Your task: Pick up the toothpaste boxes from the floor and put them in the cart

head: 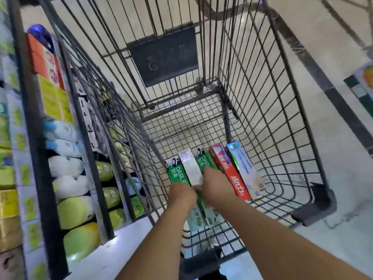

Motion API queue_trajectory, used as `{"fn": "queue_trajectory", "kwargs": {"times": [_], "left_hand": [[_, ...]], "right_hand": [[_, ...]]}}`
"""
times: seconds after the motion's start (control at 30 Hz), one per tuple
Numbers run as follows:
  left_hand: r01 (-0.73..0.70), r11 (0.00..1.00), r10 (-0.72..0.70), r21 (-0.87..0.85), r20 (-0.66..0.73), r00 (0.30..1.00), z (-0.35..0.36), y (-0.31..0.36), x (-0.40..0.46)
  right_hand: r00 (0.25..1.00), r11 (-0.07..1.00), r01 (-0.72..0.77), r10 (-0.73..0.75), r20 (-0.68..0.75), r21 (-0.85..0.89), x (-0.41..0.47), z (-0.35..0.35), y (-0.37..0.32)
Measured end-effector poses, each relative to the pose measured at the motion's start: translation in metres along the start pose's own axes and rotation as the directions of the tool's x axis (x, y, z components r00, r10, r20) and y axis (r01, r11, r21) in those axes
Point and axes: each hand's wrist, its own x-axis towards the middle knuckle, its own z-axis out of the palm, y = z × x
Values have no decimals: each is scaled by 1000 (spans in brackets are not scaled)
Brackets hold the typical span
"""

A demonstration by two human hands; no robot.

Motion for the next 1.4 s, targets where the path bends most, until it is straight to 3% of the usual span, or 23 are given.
{"fn": "queue_trajectory", "kwargs": {"times": [0.27, 0.43, 0.57, 0.8, 0.93, 1.03, 1.2, 1.4], "left_hand": [[-288, 954, 287, 81, 24, 958, -73, 19, -62], [-547, 763, 549, 345, 101, 829, -149, 22, -146], [-553, 687, 631, 471, -8, 776, -213, 6, -224], [-474, 767, 587, 432, -174, 791, -270, -74, -340], [-423, 836, 521, 349, -265, 812, -269, -131, -386], [-402, 869, 474, 290, -253, 843, -266, -176, -411], [-355, 919, 394, 172, -333, 857, -257, -267, -435], [-311, 949, 245, -45, -514, 822, -229, -436, -470]], "right_hand": [[1000, 999, -17, 16, -13, -34, -50, -74, 0], [998, 994, 38, -44, -50, -106, -105, -162, -20], [976, 967, 158, -184, -118, -201, -153, -225, -57], [831, 759, 456, -550, -83, -465, -233, -270, -135], [733, 631, 580, -680, -9, -516, -280, -269, -167], [657, 537, 637, -753, 26, -554, -314, -258, -189], [570, 392, 694, -811, 129, -604, -376, -215, -227], [435, 173, 776, -843, 316, -606, -466, -103, -289]]}}
